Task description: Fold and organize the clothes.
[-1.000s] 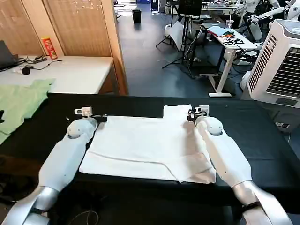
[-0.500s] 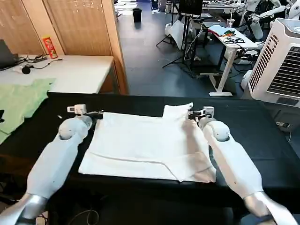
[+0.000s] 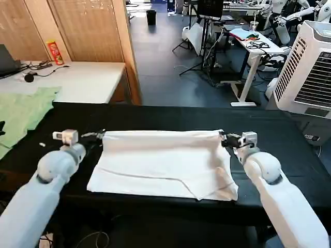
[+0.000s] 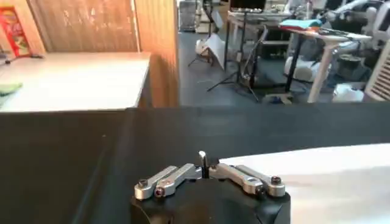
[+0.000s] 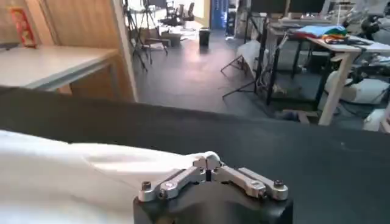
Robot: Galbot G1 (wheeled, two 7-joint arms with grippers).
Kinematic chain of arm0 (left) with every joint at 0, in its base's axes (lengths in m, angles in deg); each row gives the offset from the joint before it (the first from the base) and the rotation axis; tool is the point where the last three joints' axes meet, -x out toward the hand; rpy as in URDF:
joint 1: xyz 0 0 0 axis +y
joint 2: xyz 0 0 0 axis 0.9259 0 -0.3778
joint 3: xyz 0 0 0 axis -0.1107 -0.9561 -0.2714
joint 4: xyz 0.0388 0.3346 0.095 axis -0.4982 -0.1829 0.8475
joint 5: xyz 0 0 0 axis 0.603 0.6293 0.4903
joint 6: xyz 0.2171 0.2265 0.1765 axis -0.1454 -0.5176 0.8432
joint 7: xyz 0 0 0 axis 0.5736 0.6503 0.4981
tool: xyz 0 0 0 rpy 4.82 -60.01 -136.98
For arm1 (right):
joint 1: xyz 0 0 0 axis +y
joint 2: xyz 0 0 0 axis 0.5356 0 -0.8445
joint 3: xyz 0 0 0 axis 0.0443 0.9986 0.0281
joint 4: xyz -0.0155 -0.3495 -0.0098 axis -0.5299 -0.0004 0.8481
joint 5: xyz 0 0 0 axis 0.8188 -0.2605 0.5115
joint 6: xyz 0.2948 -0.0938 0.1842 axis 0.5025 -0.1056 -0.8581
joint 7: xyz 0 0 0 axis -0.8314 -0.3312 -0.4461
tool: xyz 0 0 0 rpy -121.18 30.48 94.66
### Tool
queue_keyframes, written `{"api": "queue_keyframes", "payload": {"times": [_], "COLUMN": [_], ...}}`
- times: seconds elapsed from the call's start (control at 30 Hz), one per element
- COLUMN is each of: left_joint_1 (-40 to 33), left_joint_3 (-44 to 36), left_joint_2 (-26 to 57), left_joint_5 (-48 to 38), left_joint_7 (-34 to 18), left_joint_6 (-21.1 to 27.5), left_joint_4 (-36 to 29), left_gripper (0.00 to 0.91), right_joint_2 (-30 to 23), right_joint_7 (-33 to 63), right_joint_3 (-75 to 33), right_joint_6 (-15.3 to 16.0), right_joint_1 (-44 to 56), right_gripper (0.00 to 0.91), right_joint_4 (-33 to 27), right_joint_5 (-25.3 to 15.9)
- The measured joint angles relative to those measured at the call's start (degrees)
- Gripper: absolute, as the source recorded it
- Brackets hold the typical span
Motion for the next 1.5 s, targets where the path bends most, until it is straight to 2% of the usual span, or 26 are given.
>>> {"api": "queue_keyframes", "payload": {"times": [0.07,0.27,0.6,0.63,0.67,0.7,0.73,0.77,1.13,1.27,1.5], "left_joint_1": [2.06,7.72,16.26,16.82,17.27,17.69,18.07,18.37,20.89,19.34,11.32], "left_joint_3": [1.07,3.96,7.31,7.47,7.55,7.66,7.77,7.85,9.69,9.33,6.56], "left_joint_2": [0.49,0.97,-0.45,-0.56,-0.67,-0.83,-0.96,-1.06,-2.43,-3.07,-6.71], "left_joint_5": [0.03,1.11,4.30,4.51,4.73,4.95,5.05,5.08,5.32,3.87,1.76], "left_joint_7": [-0.04,-0.33,-0.30,-0.30,-0.30,-0.21,0.00,0.13,0.01,-1.01,-1.88], "left_joint_6": [-0.12,-0.21,-0.59,-0.61,-0.62,-0.62,-0.57,-0.50,1.02,0.28,-1.34], "left_joint_4": [-1.44,-5.17,-8.92,-8.92,-8.91,-8.89,-8.82,-8.79,-12.06,-12.09,-5.78], "left_gripper": [0.107,0.107,0.107,0.117,0.302,0.878,0.878,0.878,0.878,0.878,0.878], "right_joint_2": [0.35,0.96,0.25,0.20,0.15,0.12,0.12,0.12,-0.27,-2.53,-7.56], "right_joint_7": [0.11,0.10,-0.84,-0.98,-1.07,-1.15,-1.15,-1.17,-0.62,1.10,1.30], "right_joint_3": [-0.90,-3.38,-3.86,-3.88,-3.94,-4.04,-4.22,-4.47,-9.51,-8.85,-4.66], "right_joint_6": [1.30,1.34,1.33,1.33,1.33,1.33,1.33,1.33,1.31,1.30,-4.24], "right_joint_1": [2.01,7.52,13.33,13.72,14.09,14.46,14.81,15.14,16.60,13.47,5.99], "right_gripper": [0.000,0.000,0.000,0.000,0.010,0.088,0.205,0.878,0.878,0.878,0.878], "right_joint_4": [1.68,5.77,8.29,8.40,8.53,8.75,8.99,9.29,13.37,10.55,1.13], "right_joint_5": [0.48,0.60,-1.33,-1.59,-1.76,-1.86,-1.90,-1.90,0.87,-1.69,-5.26]}}
